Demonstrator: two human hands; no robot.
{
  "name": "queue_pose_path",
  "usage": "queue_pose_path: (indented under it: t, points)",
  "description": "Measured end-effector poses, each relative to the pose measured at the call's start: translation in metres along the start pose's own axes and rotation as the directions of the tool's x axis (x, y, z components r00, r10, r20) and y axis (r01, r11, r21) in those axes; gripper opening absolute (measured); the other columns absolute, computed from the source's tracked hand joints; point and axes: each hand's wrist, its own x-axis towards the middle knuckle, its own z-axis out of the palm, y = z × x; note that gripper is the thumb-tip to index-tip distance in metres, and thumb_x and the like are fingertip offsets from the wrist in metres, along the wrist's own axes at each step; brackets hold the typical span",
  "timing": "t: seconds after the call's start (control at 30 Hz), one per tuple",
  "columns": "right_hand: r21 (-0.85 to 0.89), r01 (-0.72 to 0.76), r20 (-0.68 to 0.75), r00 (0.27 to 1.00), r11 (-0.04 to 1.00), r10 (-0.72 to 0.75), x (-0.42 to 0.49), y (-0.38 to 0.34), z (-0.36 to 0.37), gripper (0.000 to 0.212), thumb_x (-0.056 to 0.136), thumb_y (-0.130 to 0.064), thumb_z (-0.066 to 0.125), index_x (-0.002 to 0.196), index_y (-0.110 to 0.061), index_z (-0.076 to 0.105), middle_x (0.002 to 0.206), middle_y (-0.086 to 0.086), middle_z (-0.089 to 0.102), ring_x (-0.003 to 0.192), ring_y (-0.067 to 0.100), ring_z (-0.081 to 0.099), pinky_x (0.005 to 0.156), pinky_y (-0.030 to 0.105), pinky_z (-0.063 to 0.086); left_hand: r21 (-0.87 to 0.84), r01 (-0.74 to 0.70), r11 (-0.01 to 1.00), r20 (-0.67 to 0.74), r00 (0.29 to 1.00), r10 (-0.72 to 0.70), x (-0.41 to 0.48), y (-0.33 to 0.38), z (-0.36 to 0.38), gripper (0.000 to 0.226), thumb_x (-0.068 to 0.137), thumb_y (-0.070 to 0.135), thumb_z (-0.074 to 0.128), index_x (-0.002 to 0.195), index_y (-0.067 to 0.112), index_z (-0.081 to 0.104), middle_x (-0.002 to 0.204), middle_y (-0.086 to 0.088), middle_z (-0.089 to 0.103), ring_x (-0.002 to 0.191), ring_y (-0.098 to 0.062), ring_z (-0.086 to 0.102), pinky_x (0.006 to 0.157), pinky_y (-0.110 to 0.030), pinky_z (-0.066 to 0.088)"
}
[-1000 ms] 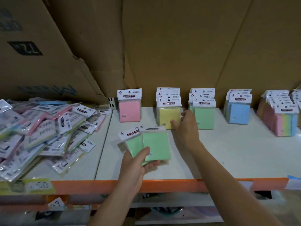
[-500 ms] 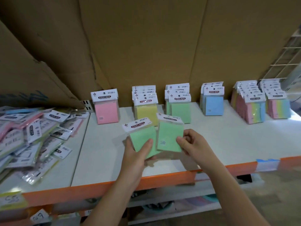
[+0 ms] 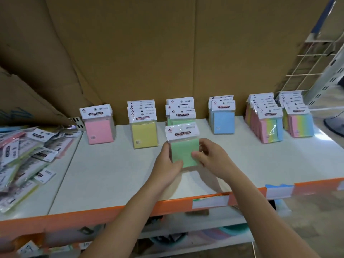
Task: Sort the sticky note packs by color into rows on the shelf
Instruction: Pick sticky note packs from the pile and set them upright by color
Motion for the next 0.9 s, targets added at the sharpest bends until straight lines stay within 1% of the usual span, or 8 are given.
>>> queue_pose_path:
  t: [0.07, 0.17, 0.23, 0.37, 0.47, 0.67, 0.8, 0.9]
  points:
    - [-0.075, -0.004, -0.084, 0.996, 0.997, -0.003, 0.019, 0.005, -0.004, 0.025, 0.095, -0.015, 0.060, 0.121, -0.013, 0.059, 0.096, 0.001, 0.064, 0.080, 0.016, 0.057, 0.062, 0.016, 0.038, 0.042, -0.005, 0.999, -0.092, 0.996, 0.009, 0.010, 0.002, 0.008, 0.052, 0.091, 0.001, 0.054, 0.133, 0.030, 0.044, 0.132, 0.003, 0.058, 0.109, 0.003, 0.057, 0.085, -0.013, 0.051]
    - [-0.148, -0.008, -0.143, 0.990, 0.989, -0.014, 0.041, 0.011, -0.001, 0.026, 0.098, -0.012, 0.054, 0.122, -0.006, 0.056, 0.113, 0.011, 0.063, 0.092, 0.022, 0.058, 0.073, 0.023, 0.044, 0.205, 0.064, 0.977, -0.109, 0.993, -0.043, 0.018, -0.002, 0.017, 0.059, 0.092, 0.010, 0.053, 0.147, 0.023, 0.036, 0.149, -0.001, 0.043, 0.136, -0.017, 0.043, 0.111, -0.036, 0.039]
    - [-0.165, 0.002, -0.121, 0.992, 0.986, -0.022, 0.046, 0.012, 0.007, 0.033, 0.094, -0.015, 0.058, 0.126, -0.006, 0.055, 0.119, 0.015, 0.061, 0.103, 0.028, 0.062, 0.085, 0.037, 0.053, 0.236, 0.060, 0.970, -0.094, 0.995, -0.038, 0.019, -0.004, 0.021, 0.061, 0.091, 0.010, 0.052, 0.148, 0.023, 0.036, 0.148, -0.001, 0.044, 0.137, -0.019, 0.042, 0.110, -0.034, 0.037]
    - [-0.168, 0.015, -0.131, 0.991, 0.986, -0.037, 0.047, 0.015, 0.023, 0.047, 0.085, -0.022, 0.069, 0.128, -0.010, 0.053, 0.118, 0.013, 0.059, 0.105, 0.027, 0.060, 0.079, 0.032, 0.053, 0.268, 0.008, 0.963, -0.082, 0.996, 0.015, 0.022, -0.002, 0.029, 0.056, 0.088, 0.008, 0.053, 0.141, 0.023, 0.045, 0.139, 0.000, 0.054, 0.128, -0.019, 0.050, 0.107, -0.036, 0.043]
    - [-0.185, -0.003, -0.173, 0.985, 0.983, -0.029, 0.052, 0.017, 0.028, 0.045, 0.088, -0.019, 0.068, 0.128, -0.008, 0.051, 0.118, 0.016, 0.058, 0.106, 0.029, 0.058, 0.082, 0.035, 0.048, 0.297, 0.027, 0.954, -0.125, 0.992, 0.011, 0.027, -0.002, 0.032, 0.064, 0.089, 0.010, 0.056, 0.149, 0.017, 0.036, 0.148, -0.001, 0.044, 0.134, -0.019, 0.044, 0.110, -0.033, 0.039]
    - [-0.176, -0.027, -0.169, 0.986, 0.984, -0.004, 0.057, 0.019, 0.033, 0.048, 0.091, -0.024, 0.067, 0.133, -0.013, 0.048, 0.129, 0.012, 0.059, 0.116, 0.028, 0.058, 0.093, 0.041, 0.052, 0.115, 0.095, 0.989, -0.221, 0.973, -0.068, 0.044, -0.001, 0.029, 0.056, 0.089, 0.008, 0.062, 0.138, 0.022, 0.039, 0.139, -0.002, 0.055, 0.126, -0.018, 0.053, 0.078, -0.011, 0.044]
    - [-0.178, -0.015, -0.173, 0.985, 0.984, -0.017, 0.060, 0.023, 0.032, 0.050, 0.092, -0.026, 0.067, 0.136, -0.014, 0.046, 0.132, 0.010, 0.060, 0.119, 0.027, 0.058, 0.090, 0.035, 0.050, 0.074, 0.110, 0.991, -0.222, 0.971, -0.091, 0.050, -0.003, 0.025, 0.053, 0.091, 0.007, 0.061, 0.135, 0.025, 0.039, 0.139, 0.001, 0.056, 0.124, -0.013, 0.054, 0.068, -0.007, 0.044]
    - [-0.173, -0.012, -0.185, 0.982, 0.985, -0.020, 0.058, 0.025, 0.033, 0.050, 0.094, -0.028, 0.064, 0.139, -0.017, 0.043, 0.136, 0.008, 0.059, 0.121, 0.027, 0.058, 0.091, 0.036, 0.051, 0.120, 0.089, 0.989, -0.226, 0.972, -0.060, 0.051, -0.003, 0.024, 0.055, 0.090, 0.006, 0.063, 0.136, 0.024, 0.039, 0.138, 0.001, 0.054, 0.125, -0.012, 0.051, 0.066, -0.004, 0.041]
